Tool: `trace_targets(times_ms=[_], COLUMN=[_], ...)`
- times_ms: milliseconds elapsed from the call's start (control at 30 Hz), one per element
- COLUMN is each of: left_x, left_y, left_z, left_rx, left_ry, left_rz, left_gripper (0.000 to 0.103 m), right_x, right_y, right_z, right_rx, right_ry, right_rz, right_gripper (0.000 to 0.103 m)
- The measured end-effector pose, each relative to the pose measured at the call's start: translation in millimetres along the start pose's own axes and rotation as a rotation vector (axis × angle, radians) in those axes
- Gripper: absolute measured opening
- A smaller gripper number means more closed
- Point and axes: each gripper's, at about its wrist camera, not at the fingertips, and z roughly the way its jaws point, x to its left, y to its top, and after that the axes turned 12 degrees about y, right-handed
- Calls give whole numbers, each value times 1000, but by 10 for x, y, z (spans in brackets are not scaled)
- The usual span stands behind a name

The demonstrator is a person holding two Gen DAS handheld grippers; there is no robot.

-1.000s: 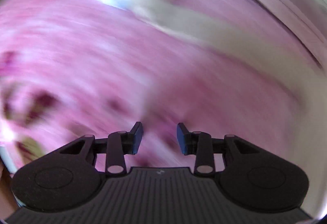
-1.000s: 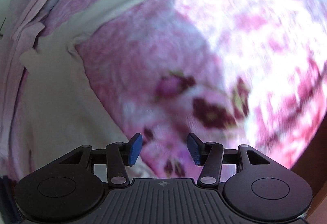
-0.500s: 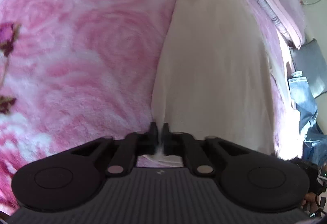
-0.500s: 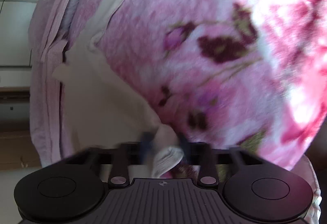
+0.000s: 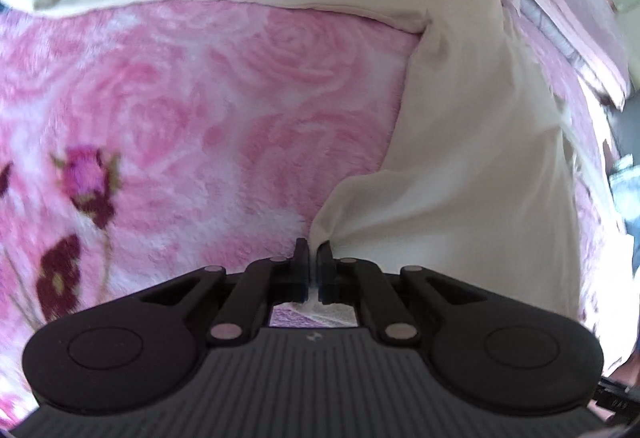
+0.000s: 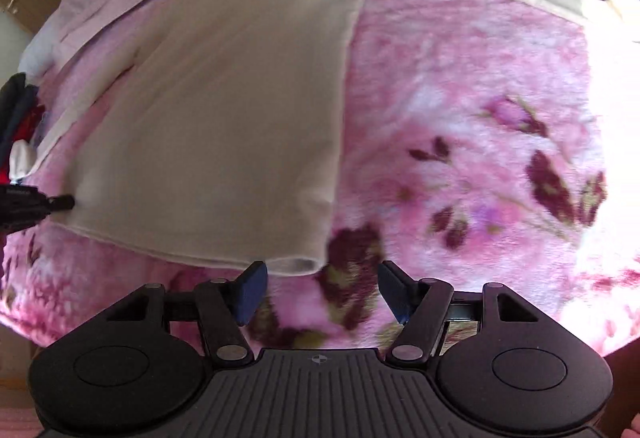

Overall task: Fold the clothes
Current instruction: 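Grasp the cream garment hem with the left tool while the right tool grasps it too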

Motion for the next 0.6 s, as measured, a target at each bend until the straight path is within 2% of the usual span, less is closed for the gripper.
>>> trace_targets(times_ms=[67,100,133,167,267,433,500,600], left_x=[5,-8,-21,-31,-67,-209,-331,-463], left_y=[31,37,42,50,45,-301,-499,-623], left_z=[44,51,55,52,17,-132,-130,-105], left_rx=[2,4,6,15,43,121,139,121], left_ry=[-4,-3,-2,-7,-31,-106,-86,8], left_rz=[-2,5,13,17,32,80,115,157], left_gripper=[2,2,1,1,1,1,2,7], right_x=[-39,-56,-68,-79,-32,-55,-156,-345], right_y=[-31,-33,-14,5,101,147,145,128], right_z=[-14,-2,42,89,95,-477,-583,-436], right_rx=[-28,-37,-36,-33,-16,-8,12,119], right_ry=[4,15,38,52,22,-106,-147,-120], right_rz=[20,32,49,67,52,-63,-75,3], right_gripper=[61,53,26,3,2,1,1,2])
